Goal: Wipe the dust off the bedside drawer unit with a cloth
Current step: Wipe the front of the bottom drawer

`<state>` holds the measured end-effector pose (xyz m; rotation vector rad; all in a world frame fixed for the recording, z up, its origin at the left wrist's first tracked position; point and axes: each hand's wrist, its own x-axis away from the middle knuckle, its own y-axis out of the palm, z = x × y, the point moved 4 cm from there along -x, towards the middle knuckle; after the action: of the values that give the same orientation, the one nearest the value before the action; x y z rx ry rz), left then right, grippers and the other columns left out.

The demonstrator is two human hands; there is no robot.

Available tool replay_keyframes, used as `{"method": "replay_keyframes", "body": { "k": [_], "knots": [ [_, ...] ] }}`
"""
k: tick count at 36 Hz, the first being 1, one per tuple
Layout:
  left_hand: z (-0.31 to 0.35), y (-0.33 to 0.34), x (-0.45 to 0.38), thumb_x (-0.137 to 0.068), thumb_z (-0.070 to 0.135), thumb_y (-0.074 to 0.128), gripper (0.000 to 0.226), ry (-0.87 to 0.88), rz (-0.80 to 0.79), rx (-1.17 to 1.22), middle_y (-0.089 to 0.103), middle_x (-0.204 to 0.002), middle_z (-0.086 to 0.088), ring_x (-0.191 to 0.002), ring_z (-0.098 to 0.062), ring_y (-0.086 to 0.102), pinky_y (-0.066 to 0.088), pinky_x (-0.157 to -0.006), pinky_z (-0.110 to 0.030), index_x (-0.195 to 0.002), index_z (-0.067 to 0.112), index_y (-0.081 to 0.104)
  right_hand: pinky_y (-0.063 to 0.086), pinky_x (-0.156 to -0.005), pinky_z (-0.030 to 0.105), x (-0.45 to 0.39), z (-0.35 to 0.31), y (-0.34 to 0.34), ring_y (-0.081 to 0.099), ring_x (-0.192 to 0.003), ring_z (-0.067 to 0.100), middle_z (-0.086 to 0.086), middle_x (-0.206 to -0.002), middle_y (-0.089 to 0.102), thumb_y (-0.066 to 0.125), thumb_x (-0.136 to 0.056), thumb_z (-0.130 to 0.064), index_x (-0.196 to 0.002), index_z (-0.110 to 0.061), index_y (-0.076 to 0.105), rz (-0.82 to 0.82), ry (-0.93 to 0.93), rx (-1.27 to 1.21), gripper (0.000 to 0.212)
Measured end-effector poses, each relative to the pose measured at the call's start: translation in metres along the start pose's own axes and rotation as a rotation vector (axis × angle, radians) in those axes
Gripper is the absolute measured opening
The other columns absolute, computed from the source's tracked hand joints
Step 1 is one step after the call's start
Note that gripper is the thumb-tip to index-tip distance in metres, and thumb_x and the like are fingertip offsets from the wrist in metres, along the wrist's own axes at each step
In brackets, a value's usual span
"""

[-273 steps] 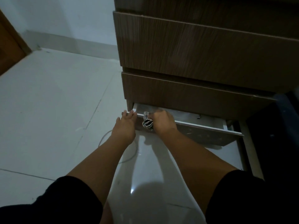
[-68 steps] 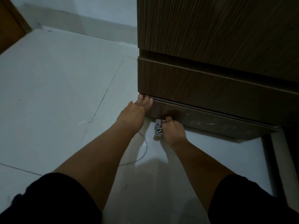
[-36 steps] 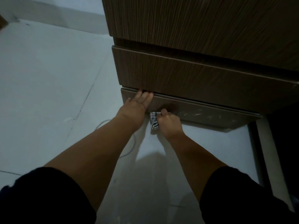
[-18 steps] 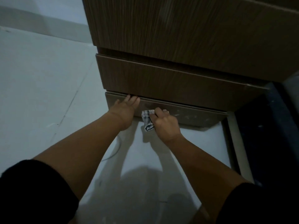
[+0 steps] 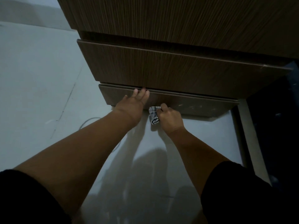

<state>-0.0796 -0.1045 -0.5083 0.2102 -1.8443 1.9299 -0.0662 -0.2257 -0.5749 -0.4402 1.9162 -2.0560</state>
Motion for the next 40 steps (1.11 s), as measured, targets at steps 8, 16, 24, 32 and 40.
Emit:
{"method": "replay_keyframes", "body": {
  "k": [8, 16, 24, 32, 40],
  "knots": [
    [-0.004, 0.001, -0.002, -0.094, -0.004, 0.034, 0.076, 0.009, -0.017, -0.002, -0.014, -0.161, -0.001, -0.15, -0.022, -0.008, 0.01, -0.12, -0.041, -0.153, 0.015, -0.009, 0.049, -0.085, 0.036, -0.004, -0.004, 0.027, 0.06, -0.103, 0.028, 0.013, -0.128, 0.045, 0.056, -0.091, -0.023, -0.122, -0.003, 0.055, -0.229, 0.021, -0.038, 0.037],
    [-0.001, -0.002, 0.0, -0.092, -0.007, 0.039, 0.081, -0.014, -0.044, -0.012, -0.014, -0.161, -0.001, -0.15, -0.022, -0.007, 0.009, -0.12, -0.041, -0.153, 0.015, -0.009, 0.048, -0.041, 0.024, 0.019, -0.003, -0.006, 0.063, -0.056, 0.025, 0.01, -0.07, 0.064, 0.089, -0.04, -0.007, -0.067, -0.008, 0.071, 0.072, 0.003, -0.014, 0.032],
    [0.01, -0.009, 0.005, -0.092, -0.003, 0.038, 0.078, 0.041, 0.026, -0.034, -0.007, -0.162, 0.001, -0.15, -0.019, -0.004, 0.008, -0.121, -0.038, -0.154, 0.016, -0.004, 0.047, -0.04, 0.024, 0.043, 0.035, -0.052, 0.063, -0.061, 0.025, 0.011, -0.073, 0.064, 0.087, -0.047, -0.004, -0.078, -0.008, 0.07, 0.248, -0.014, -0.011, 0.036],
    [0.041, -0.005, -0.005, -0.094, -0.002, 0.033, 0.075, 0.058, 0.005, -0.072, -0.012, -0.161, 0.0, -0.15, -0.021, -0.006, 0.009, -0.122, -0.04, -0.154, 0.014, -0.009, 0.044, -0.037, 0.022, 0.029, 0.049, -0.043, 0.062, -0.05, 0.025, 0.01, -0.064, 0.062, 0.088, -0.043, -0.006, -0.065, -0.008, 0.069, 0.224, 0.011, -0.019, 0.03],
    [0.043, -0.003, -0.01, -0.094, -0.004, 0.034, 0.077, 0.047, -0.023, -0.067, -0.016, -0.161, -0.001, -0.15, -0.022, -0.01, 0.01, -0.121, -0.041, -0.153, 0.015, -0.011, 0.055, -0.052, 0.033, 0.023, 0.05, 0.008, 0.067, -0.06, 0.031, 0.017, -0.077, 0.066, 0.09, -0.043, -0.014, -0.077, -0.001, 0.072, -0.029, 0.029, -0.094, 0.041]
  ]
}}
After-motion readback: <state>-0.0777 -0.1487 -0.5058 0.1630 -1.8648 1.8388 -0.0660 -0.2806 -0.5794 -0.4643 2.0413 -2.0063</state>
